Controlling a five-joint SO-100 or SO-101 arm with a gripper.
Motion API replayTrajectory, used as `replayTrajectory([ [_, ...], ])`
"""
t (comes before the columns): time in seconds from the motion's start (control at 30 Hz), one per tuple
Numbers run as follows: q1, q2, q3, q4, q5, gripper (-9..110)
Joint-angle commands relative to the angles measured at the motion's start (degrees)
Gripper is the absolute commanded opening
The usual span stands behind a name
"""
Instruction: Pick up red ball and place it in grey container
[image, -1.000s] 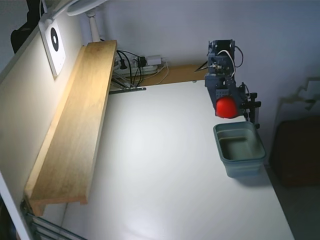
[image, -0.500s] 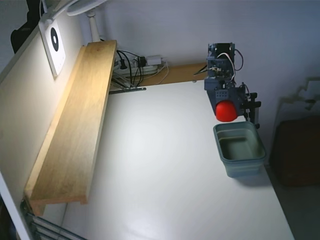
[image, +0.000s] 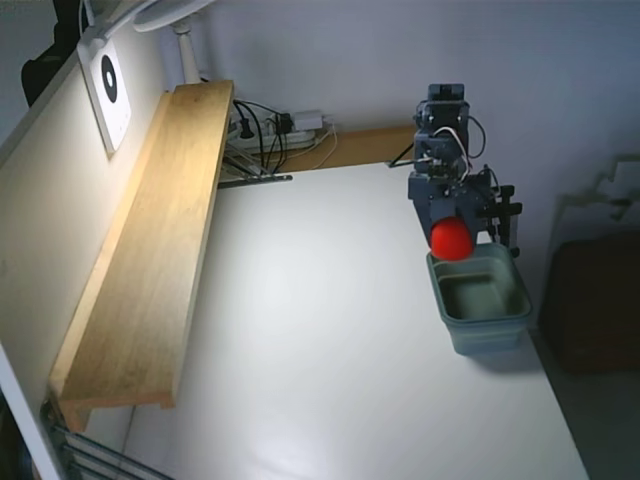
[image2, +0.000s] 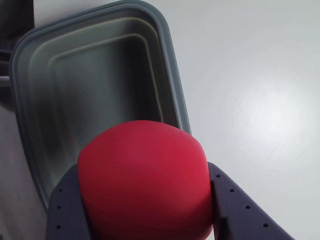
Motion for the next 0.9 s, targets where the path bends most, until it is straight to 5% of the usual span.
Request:
replayTrajectory([
  [0.0, -0.44, 4.69, 2.01, -2.44, 0.18, 23],
  [0.07, -0.44, 5.16, 3.66, -3.62, 0.18, 23],
  [0.1, -0.44, 5.40, 4.50, -4.23, 0.18, 38],
  [0.87, -0.24, 6.38, 7.99, -6.74, 0.18, 38],
])
